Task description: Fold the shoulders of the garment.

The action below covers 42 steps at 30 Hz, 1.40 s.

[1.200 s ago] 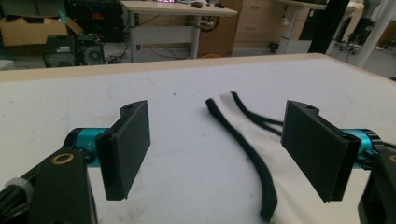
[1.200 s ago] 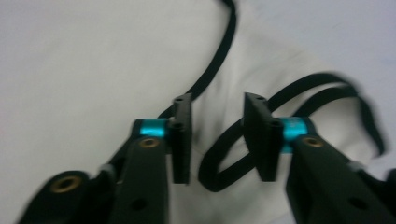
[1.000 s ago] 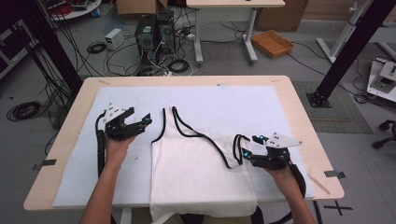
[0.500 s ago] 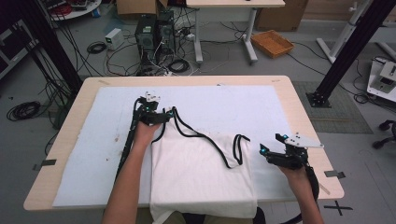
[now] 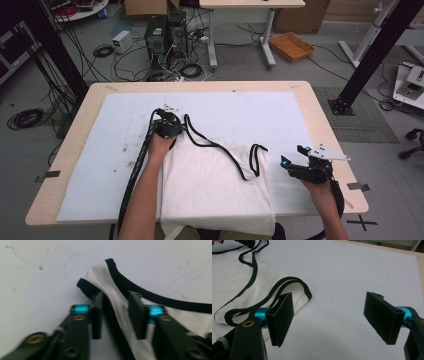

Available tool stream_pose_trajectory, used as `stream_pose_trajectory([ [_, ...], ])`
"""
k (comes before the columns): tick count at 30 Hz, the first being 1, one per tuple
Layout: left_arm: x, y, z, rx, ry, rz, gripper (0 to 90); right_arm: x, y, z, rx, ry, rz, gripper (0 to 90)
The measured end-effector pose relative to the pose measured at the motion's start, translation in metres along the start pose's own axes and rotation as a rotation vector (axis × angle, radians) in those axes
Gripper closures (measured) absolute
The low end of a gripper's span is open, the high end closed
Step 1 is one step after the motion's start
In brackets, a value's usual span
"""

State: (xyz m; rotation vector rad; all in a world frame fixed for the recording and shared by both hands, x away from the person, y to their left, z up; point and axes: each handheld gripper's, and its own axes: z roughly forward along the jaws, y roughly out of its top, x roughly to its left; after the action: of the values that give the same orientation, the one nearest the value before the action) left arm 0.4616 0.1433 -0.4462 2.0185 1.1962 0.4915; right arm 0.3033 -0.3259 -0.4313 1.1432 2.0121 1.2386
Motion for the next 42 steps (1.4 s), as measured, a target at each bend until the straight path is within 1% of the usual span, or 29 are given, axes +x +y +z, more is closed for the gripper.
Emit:
stream_pose_trajectory([
  [2,-0.001,-0.001,-0.001,-0.003,-0.013,-0.001,82.6,0.0,0.0,0.001,0.003,0.002,0.001,24.1],
  [4,-0.003,-0.001,-0.004,-0.022,-0.023,0.0,83.7,0.0,0.0,0.001,0.004,0.001,0.001,24.2],
  [5,-0.003,-0.001,-0.004,-0.022,-0.023,0.0,83.9,0.0,0.0,0.001,0.004,0.001,0.001,24.2],
  [6,-0.004,-0.003,-0.011,-0.08,-0.034,-0.003,83.9,0.0,0.0,0.0,0.005,-0.001,0.002,24.3],
  [8,-0.004,-0.006,-0.019,-0.134,-0.056,-0.017,84.0,0.001,-0.001,0.0,0.004,0.0,0.008,24.4],
  [9,-0.005,-0.009,-0.026,-0.173,-0.077,-0.019,84.0,0.001,0.0,0.0,0.003,0.002,0.007,24.4],
  [15,-0.012,-0.026,-0.061,-0.312,-0.187,0.033,84.0,0.006,0.001,0.001,0.004,0.011,-0.001,24.5],
  [17,-0.015,-0.033,-0.07,-0.338,-0.219,0.062,83.9,0.008,0.002,0.002,0.005,0.015,-0.004,24.5],
  [20,-0.022,-0.044,-0.082,-0.364,-0.258,0.114,83.9,0.01,0.002,0.003,0.007,0.022,-0.006,24.5],
  [21,-0.025,-0.047,-0.086,-0.374,-0.264,0.126,83.9,0.01,0.002,0.003,0.007,0.022,-0.009,24.5],
  [23,-0.028,-0.054,-0.093,-0.395,-0.28,0.147,83.9,0.011,0.002,0.004,0.008,0.024,-0.007,24.5],
  [25,-0.03,-0.062,-0.098,-0.396,-0.289,0.166,83.9,0.011,0.002,0.004,0.008,0.025,-0.005,24.5],
  [27,-0.031,-0.069,-0.103,-0.406,-0.305,0.174,83.9,0.012,0.002,0.004,0.009,0.027,-0.002,24.5],
  [29,-0.032,-0.076,-0.108,-0.399,-0.324,0.184,83.8,0.012,0.002,0.004,0.009,0.028,-0.002,24.5],
  [31,-0.034,-0.084,-0.111,-0.387,-0.346,0.203,83.8,0.013,0.001,0.004,0.012,0.029,-0.003,24.5],
  [32,-0.035,-0.087,-0.113,-0.375,-0.35,0.216,83.7,0.014,0.001,0.004,0.013,0.03,-0.003,24.5],
  [34,-0.037,-0.092,-0.116,-0.36,-0.364,0.226,83.2,0.014,0.001,0.004,0.013,0.032,-0.004,24.5],
  [35,-0.037,-0.094,-0.119,-0.353,-0.37,0.223,80.8,0.015,0.001,0.004,0.015,0.03,-0.002,24.5],
  [36,-0.037,-0.095,-0.122,-0.348,-0.371,0.203,73.9,0.016,0.001,0.004,0.015,0.033,-0.001,24.5],
  [38,-0.034,-0.096,-0.13,-0.34,-0.348,0.156,51.9,0.017,0.001,0.004,0.013,0.033,-0.001,24.5],
  [39,-0.032,-0.098,-0.135,-0.358,-0.338,0.144,48.4,0.017,0.001,0.003,0.01,0.032,-0.004,24.5],
  [41,-0.03,-0.102,-0.142,-0.395,-0.315,0.127,46.8,0.017,0.001,0.003,0.014,0.032,0.002,24.5],
  [42,-0.029,-0.103,-0.144,-0.399,-0.318,0.113,44.5,0.017,0.001,0.003,0.013,0.032,-0.002,24.5],
])
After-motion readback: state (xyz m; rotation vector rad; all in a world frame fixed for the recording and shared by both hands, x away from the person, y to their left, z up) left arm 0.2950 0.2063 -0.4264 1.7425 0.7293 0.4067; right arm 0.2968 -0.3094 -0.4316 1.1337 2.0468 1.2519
